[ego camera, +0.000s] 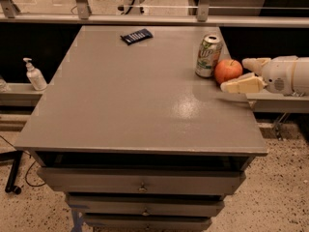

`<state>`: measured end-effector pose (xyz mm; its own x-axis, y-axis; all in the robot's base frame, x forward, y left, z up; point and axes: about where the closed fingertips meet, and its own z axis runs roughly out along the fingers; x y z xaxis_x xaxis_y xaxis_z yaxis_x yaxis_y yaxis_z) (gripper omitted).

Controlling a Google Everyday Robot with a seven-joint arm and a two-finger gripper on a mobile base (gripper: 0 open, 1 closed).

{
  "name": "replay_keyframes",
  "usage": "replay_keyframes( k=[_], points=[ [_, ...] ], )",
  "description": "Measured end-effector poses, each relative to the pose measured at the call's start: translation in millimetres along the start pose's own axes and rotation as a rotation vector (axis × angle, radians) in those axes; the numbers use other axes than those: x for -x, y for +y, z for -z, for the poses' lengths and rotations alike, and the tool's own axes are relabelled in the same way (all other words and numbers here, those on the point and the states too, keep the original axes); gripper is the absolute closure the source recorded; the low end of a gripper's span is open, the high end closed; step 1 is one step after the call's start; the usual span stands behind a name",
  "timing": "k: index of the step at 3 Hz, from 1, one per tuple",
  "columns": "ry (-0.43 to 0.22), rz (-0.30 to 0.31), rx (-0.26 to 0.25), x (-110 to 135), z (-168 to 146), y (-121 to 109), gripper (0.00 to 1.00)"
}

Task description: Move apple near 7up can

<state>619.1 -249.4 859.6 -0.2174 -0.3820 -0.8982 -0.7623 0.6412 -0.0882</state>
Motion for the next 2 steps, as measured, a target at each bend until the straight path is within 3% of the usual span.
replay_keyframes(
  k=[1, 2],
  points=[
    [0.001, -0.025, 0.036, -4, -4, 10, 0.00],
    [0.008, -0.018, 0.046, -1, 15, 16, 0.00]
  ],
)
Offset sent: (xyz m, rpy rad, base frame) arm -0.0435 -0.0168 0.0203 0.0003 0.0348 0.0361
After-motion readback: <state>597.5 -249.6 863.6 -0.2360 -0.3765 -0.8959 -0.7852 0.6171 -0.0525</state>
